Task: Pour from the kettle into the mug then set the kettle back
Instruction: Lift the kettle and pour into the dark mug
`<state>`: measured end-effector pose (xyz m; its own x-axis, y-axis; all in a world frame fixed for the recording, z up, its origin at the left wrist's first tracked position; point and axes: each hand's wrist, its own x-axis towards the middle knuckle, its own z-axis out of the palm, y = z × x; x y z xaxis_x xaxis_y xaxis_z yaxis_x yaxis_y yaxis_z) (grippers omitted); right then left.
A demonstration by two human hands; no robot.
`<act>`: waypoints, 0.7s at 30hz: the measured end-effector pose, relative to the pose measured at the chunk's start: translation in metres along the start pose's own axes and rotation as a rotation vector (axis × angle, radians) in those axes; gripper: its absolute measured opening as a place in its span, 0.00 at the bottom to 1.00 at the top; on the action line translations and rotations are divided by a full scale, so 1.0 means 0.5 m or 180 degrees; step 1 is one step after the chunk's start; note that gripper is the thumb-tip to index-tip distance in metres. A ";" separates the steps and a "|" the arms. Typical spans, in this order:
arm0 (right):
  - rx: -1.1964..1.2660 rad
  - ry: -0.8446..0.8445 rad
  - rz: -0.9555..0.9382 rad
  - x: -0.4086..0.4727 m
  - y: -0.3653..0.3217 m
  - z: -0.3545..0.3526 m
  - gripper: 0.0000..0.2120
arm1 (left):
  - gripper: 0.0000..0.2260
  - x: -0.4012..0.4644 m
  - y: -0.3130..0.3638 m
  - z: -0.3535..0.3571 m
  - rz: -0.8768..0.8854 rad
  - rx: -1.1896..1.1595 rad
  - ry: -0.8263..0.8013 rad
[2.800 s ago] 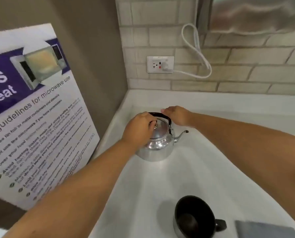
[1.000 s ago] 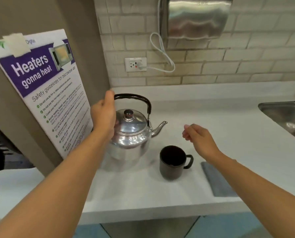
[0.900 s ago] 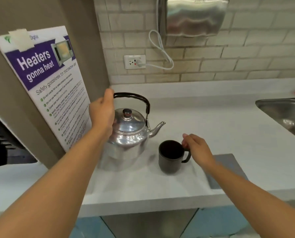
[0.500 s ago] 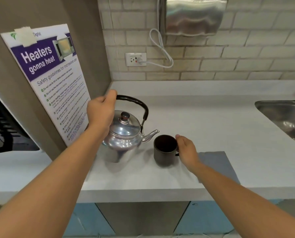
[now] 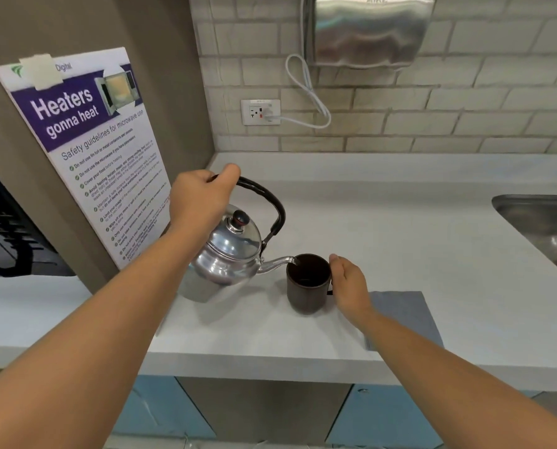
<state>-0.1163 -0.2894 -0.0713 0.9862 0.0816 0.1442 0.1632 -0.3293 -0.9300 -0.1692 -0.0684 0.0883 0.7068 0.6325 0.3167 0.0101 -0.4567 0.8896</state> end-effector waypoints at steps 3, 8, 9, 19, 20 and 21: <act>-0.0054 0.0004 -0.0045 0.001 -0.001 -0.001 0.22 | 0.19 0.004 0.012 0.001 0.0139 0.0155 -0.0049; -0.0068 0.0036 -0.0149 0.001 0.002 -0.005 0.22 | 0.19 0.010 0.028 0.003 0.0321 0.0371 -0.0107; -0.0068 0.0042 -0.0171 0.001 0.003 -0.006 0.22 | 0.19 0.011 0.031 0.003 0.0349 0.0403 -0.0130; -0.0096 0.0011 -0.0170 0.002 0.003 -0.008 0.23 | 0.20 0.021 0.067 0.002 0.0477 0.0684 -0.0222; -0.0098 -0.0004 -0.0159 0.002 0.004 -0.009 0.23 | 0.20 0.022 0.070 0.003 0.0491 0.0712 -0.0225; -0.0092 -0.0018 -0.0150 0.002 0.004 -0.009 0.23 | 0.20 0.023 0.072 0.003 0.0506 0.0731 -0.0233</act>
<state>-0.1147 -0.2943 -0.0718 0.9772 0.1031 0.1856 0.2104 -0.3519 -0.9121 -0.1596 -0.0785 0.1233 0.7614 0.4986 0.4143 0.0491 -0.6816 0.7301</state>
